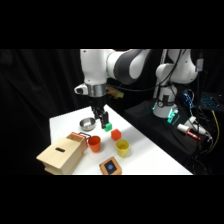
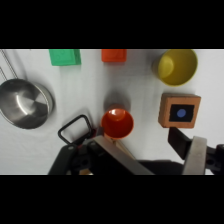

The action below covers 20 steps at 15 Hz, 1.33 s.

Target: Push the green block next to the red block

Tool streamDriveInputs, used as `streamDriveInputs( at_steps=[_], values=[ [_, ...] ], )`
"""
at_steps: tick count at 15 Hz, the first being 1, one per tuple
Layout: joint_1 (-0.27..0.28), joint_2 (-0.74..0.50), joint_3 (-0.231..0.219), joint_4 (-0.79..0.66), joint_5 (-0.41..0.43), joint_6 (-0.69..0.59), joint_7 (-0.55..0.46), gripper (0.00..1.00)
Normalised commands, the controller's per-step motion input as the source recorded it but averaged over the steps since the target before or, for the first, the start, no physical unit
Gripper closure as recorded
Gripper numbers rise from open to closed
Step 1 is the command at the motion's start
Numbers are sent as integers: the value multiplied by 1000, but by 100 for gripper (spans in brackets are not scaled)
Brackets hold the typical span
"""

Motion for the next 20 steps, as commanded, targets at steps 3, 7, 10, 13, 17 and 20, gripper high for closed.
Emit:
streamDriveInputs(
  at_steps=[3,7,10,13,17,20],
  values=[
    [-20,0,11,2,-10,18,1,0],
    [-83,-32,-31,-6,3,81,-93,0],
    [-162,-69,-70,-31,55,88,-236,0],
    [-164,-89,-65,-58,76,73,-296,0],
    [-148,-134,-20,-111,143,39,-439,0],
    [-119,-162,-19,-162,110,45,-467,0]
  ],
)
